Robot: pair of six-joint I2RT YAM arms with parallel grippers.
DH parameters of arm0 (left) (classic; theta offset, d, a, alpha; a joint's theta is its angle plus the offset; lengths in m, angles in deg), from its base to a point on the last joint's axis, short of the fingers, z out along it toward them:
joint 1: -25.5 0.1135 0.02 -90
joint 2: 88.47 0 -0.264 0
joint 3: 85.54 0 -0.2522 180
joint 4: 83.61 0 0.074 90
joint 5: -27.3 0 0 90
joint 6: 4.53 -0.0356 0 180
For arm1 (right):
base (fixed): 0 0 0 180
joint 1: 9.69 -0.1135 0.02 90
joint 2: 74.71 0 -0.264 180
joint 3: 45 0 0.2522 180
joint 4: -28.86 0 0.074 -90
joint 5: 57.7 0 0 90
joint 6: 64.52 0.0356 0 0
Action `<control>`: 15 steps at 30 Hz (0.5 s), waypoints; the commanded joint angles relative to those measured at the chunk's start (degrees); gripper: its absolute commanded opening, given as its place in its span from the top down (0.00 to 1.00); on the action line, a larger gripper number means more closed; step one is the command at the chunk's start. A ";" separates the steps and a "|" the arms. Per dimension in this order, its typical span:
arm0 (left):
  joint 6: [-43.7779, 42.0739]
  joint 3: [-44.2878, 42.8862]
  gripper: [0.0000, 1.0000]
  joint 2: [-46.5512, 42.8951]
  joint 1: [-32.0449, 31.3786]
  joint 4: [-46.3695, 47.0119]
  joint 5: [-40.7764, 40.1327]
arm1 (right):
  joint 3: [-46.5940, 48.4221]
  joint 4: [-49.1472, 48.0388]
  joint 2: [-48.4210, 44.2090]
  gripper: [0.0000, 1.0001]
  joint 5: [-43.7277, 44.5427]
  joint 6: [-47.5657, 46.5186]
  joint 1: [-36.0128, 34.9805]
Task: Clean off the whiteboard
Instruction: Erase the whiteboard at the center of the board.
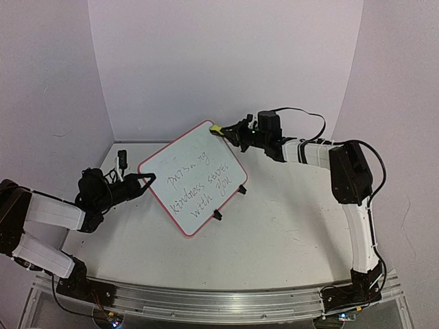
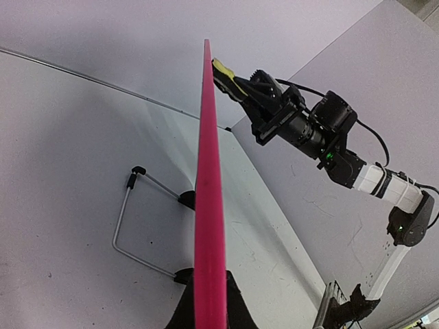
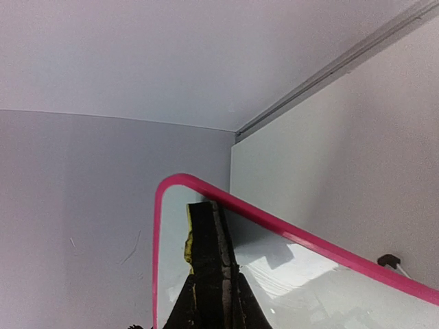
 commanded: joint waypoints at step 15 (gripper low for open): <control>-4.58 1.03 1.00 1.30 -1.02 -4.95 5.44 | -23.98 -12.04 -6.67 1.00 -2.08 2.23 -5.04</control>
